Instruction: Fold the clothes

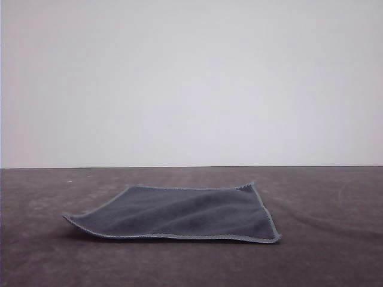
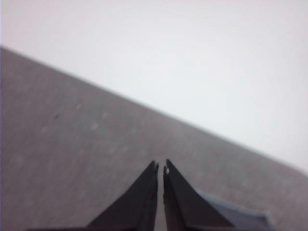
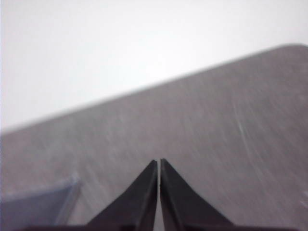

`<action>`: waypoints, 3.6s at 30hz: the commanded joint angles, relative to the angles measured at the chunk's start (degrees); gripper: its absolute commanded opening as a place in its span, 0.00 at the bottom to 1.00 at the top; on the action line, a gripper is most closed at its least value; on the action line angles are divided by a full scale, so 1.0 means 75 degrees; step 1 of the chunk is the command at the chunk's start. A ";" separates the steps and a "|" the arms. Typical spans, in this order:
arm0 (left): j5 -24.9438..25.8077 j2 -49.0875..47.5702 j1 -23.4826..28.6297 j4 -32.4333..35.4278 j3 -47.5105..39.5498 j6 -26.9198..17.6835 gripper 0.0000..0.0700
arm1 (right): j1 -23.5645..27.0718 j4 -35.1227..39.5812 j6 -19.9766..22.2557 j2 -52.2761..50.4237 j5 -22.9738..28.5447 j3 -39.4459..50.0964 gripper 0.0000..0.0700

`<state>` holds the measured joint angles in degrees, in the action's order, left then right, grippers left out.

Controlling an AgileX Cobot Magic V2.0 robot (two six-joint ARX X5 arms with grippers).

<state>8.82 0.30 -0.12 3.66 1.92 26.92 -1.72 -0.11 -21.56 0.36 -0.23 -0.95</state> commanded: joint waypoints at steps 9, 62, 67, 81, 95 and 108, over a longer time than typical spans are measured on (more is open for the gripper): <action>-0.0751 0.0433 0.0000 -0.1174 0.1865 0.0176 0.02 | -0.0003 -0.0260 -0.0711 0.0271 -0.0034 -0.1707 0.01; 0.0803 0.6643 -0.2765 -0.6675 0.6832 -0.2482 0.56 | -0.2047 -0.4133 0.0878 0.6356 -0.2579 -0.5748 0.55; 0.1025 0.7765 -0.2542 -0.6667 0.7304 -0.2541 0.56 | -0.1720 -0.4126 0.0609 0.7445 -0.3345 -0.6074 0.55; 0.2384 1.0716 -0.1592 -0.5193 0.8257 -0.2433 0.56 | -0.1046 -0.2808 0.0640 1.0346 -0.4383 -0.6789 0.54; 0.2177 1.4048 -0.1584 -0.4895 1.0549 -0.2432 0.56 | -0.1046 -0.2444 0.0785 1.3210 -0.4394 -0.8831 0.54; 0.2192 1.5500 -0.1585 -0.4117 1.0942 -0.2236 0.56 | -0.1046 -0.1304 0.0274 1.4405 -0.4797 -0.9001 0.56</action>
<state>25.23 115.17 -11.88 -27.88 82.67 9.96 -9.48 -10.59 -18.48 107.00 -35.90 -67.24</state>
